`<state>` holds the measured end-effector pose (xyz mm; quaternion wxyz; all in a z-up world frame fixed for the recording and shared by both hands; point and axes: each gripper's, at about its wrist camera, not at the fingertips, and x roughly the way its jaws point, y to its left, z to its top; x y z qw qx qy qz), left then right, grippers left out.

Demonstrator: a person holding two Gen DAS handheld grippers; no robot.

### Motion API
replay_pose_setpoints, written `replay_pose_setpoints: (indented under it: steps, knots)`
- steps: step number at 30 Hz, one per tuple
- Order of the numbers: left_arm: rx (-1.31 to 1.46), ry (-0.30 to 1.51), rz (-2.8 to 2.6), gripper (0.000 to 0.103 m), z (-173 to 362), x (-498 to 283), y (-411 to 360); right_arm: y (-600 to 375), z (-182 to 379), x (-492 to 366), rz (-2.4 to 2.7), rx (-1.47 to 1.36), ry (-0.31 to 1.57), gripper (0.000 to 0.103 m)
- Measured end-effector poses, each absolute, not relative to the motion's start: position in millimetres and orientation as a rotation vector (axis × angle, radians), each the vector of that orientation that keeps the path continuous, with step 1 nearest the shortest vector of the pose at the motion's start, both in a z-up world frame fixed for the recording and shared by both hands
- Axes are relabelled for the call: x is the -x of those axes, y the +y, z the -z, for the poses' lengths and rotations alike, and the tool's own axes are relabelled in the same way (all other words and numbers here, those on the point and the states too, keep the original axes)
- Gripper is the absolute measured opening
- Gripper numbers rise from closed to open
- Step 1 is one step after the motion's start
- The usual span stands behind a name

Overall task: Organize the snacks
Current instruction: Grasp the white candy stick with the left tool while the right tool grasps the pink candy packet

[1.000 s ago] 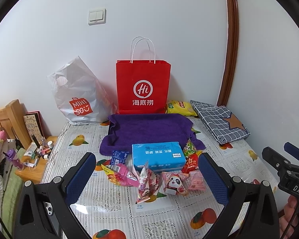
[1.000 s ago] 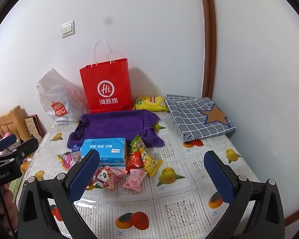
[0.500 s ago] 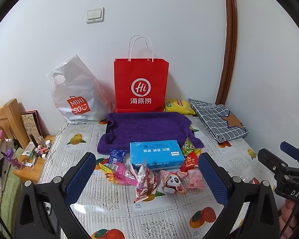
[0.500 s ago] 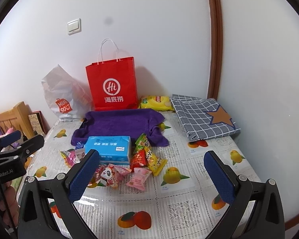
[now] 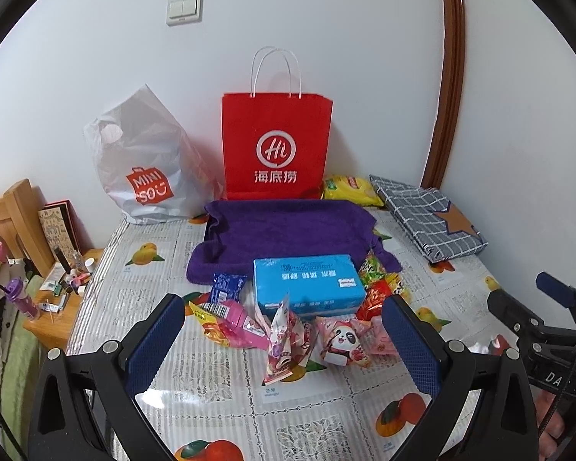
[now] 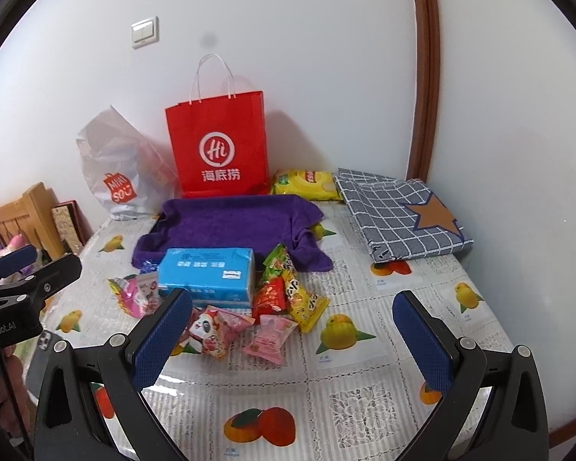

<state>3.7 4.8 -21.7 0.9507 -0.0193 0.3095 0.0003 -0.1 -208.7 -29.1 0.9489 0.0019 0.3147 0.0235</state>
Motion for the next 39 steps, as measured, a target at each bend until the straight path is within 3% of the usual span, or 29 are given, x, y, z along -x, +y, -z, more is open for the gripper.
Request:
replay_pose_setpoints:
  steps: [22, 27, 31, 39]
  knots:
    - [0.113, 0.796, -0.059, 0.103, 108.3, -53.2, 48.3, -214.2, 131.6, -62.4, -0.136, -0.147, 0.850, 0.102]
    - [0.127, 0.831, -0.048, 0.103, 121.6, -58.6, 65.5, -204.3, 156.2, -78.6, -0.098, -0.122, 0.906, 0.093]
    - [0.118, 0.863, -0.073, 0.103, 132.1, -63.0, 75.7, -199.3, 177.0, -91.0, -0.099, -0.129, 0.963, 0.079]
    - [0.144, 0.872, -0.049, 0.103, 145.4, -67.0, 92.1, -192.3, 198.6, -106.5, -0.106, -0.141, 1.004, 0.070]
